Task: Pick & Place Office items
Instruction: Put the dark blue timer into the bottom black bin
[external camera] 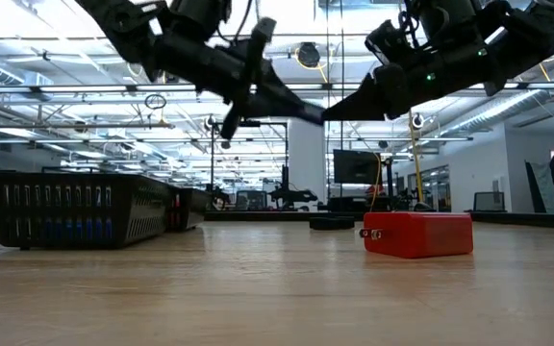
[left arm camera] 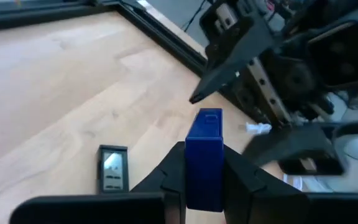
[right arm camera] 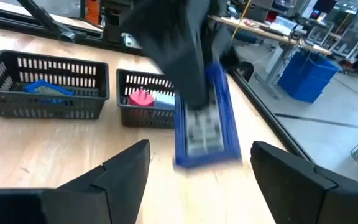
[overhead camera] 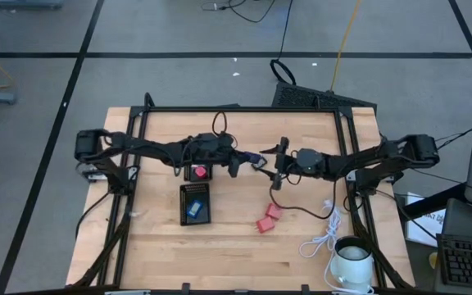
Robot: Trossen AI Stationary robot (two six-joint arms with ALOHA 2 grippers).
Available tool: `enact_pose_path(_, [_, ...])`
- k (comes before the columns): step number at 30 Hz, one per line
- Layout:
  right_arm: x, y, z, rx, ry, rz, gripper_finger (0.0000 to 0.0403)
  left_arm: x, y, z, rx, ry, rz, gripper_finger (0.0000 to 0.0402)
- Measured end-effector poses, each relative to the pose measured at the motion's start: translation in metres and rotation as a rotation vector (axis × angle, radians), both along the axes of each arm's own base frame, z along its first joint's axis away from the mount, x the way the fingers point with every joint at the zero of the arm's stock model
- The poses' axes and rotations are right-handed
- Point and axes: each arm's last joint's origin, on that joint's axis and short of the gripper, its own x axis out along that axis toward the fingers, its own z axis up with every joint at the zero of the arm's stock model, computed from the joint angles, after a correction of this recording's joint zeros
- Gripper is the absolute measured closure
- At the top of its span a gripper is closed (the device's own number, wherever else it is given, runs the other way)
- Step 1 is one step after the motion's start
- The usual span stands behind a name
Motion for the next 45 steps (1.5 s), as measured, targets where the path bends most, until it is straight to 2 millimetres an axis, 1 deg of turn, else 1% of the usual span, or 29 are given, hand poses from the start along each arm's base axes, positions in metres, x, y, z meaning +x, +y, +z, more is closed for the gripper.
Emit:
enact_pose_path(3, [-0.006,-0.001,0.005,0.012,0.010,-0.011,0.0137,-0.010,-0.007,0.010,0.017,0.062,-0.027,0.0342])
enact_pose_path(8, [-0.014,-0.007,0.013,0.047,0.013,-0.045,0.0148,-0.030,-0.027,0.022,0.026,0.169,-0.086,0.0345])
enact_pose_path(12, [-0.019,-0.011,0.013,0.050,0.006,-0.062,0.0154,-0.044,-0.044,0.037,0.053,0.181,-0.094,0.0344])
enact_pose_path(14, [-0.021,-0.012,0.011,0.053,0.015,-0.069,0.0155,-0.049,-0.053,0.046,0.088,0.152,-0.094,0.0342])
enact_pose_path(16, [-0.022,-0.014,0.009,0.054,0.018,-0.076,0.0156,-0.056,-0.059,0.052,0.127,0.159,-0.068,0.0342])
enact_pose_path(18, [-0.023,-0.015,0.008,0.060,0.019,-0.083,0.0156,-0.060,-0.064,0.055,0.154,0.156,-0.032,0.0345])
enact_pose_path(22, [-0.023,-0.016,0.007,0.079,0.023,-0.095,0.0156,-0.071,-0.067,0.053,0.167,0.161,0.010,0.0345])
enact_pose_path(25, [-0.023,-0.016,0.006,0.080,0.027,-0.095,0.0156,-0.083,-0.066,0.044,0.151,0.187,0.037,0.0345])
enact_pose_path(28, [-0.024,-0.016,0.006,0.088,0.028,-0.096,0.0156,-0.094,-0.063,0.038,0.132,0.171,0.076,0.0344])
enact_pose_path(32, [-0.024,-0.018,0.006,0.094,0.027,-0.106,0.0156,-0.116,-0.053,0.029,0.114,0.168,0.146,0.0344])
enact_pose_path(35, [-0.025,-0.023,0.005,0.106,0.032,-0.127,0.0156,-0.133,-0.045,0.028,0.123,0.137,0.216,0.0344])
enact_pose_path(39, [-0.026,-0.026,0.004,0.111,0.035,-0.144,0.0156,-0.154,-0.032,0.024,0.148,0.075,0.338,0.0341])
enact_pose_path(42, [-0.026,-0.027,0.004,0.112,0.035,-0.146,0.0156,-0.167,-0.022,0.014,0.173,0.062,0.432,0.0343])
enact_pose_path(45, [-0.026,-0.027,0.004,0.112,0.035,-0.145,0.0156,-0.178,-0.012,0.002,0.217,0.072,0.576,0.0345])
